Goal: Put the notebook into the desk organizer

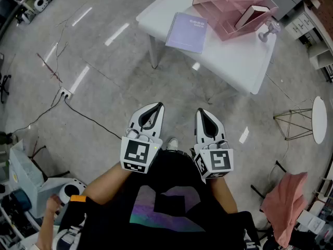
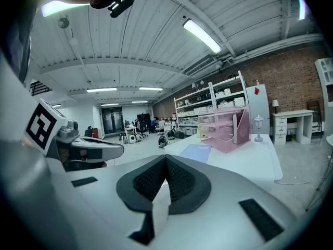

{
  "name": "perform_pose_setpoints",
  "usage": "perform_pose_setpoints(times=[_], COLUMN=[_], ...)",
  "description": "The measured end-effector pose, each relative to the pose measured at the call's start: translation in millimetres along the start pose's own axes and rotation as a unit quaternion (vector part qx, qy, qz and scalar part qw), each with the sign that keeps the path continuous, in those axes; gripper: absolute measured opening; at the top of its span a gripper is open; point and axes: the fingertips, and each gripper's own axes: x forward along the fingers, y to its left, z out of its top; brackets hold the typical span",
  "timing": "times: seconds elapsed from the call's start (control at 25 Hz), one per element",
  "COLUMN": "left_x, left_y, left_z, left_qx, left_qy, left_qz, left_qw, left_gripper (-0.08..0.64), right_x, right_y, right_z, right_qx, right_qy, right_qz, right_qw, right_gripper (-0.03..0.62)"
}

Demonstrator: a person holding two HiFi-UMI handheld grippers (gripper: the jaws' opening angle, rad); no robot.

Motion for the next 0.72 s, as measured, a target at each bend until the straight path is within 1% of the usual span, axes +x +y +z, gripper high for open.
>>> perform_pose_setpoints(times=[0.44,0.6,0.72], left_x=[9.4,12.4,14.9], left_y=[11.8,17.2,22.1], left_z=[8.0,10.7,18.7], left_qx=[0.003,-0.003,-0.003], left_qy=[-0.003,-0.004,-0.009], left_qz=[-0.003,-0.007,-0.008], left_qw=[1.0000,1.0000,0.9999], left_gripper=[0.008,0.008,0.008], right_x=[13.5,19.5,23.8], right_y=[-4.1,-5.7,-6.6], right_z=[7.7,14.5,19.9], right_qx=[0.002,0.012,0.009], right_qy=[-0.005,-0.016,-0.021], right_qz=[-0.010,-0.010,-0.008], right_qw=[1.000,1.000,1.000], right_gripper=[0.011,0.012,0.012])
